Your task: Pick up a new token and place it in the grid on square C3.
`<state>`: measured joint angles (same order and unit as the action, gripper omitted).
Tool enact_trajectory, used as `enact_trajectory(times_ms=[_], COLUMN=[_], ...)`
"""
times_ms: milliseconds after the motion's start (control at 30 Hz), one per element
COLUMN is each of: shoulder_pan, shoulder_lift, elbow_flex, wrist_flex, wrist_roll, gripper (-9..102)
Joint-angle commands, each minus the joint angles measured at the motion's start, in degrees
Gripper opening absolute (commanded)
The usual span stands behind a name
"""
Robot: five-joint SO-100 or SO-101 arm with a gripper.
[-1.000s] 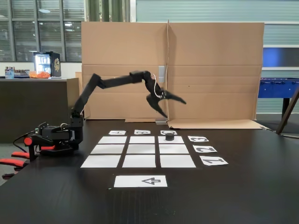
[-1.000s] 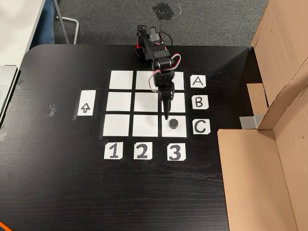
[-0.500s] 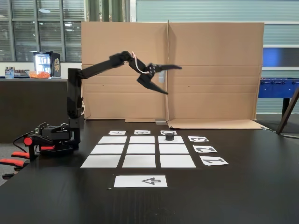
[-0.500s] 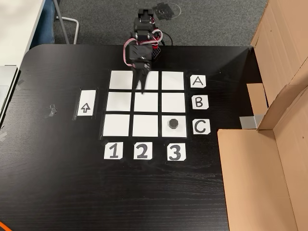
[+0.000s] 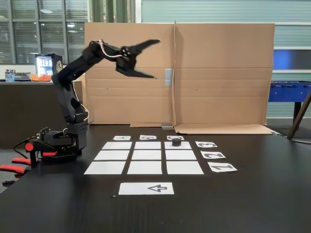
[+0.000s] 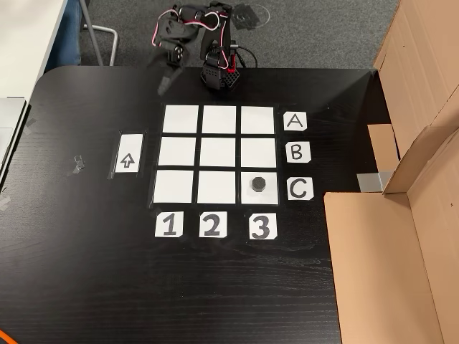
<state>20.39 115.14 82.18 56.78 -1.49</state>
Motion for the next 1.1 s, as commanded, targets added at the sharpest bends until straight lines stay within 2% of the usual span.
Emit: enact_trajectory(times_ms=[0,333,667,867,1067], shoulder_pan=[7.1,25.0,35.6,40.5,43.6], shoulder_lift=[7.5,20.8,37.2,49.7,59.5], elbow_flex=[3.4,20.0,38.8,52.2,60.6], wrist_flex=[-0.4,-4.2,-4.5,-2.7,1.8], wrist_roll=[-1.0,-4.0,-4.0,-4.0,-5.0], gripper=[50,50,48,37,8])
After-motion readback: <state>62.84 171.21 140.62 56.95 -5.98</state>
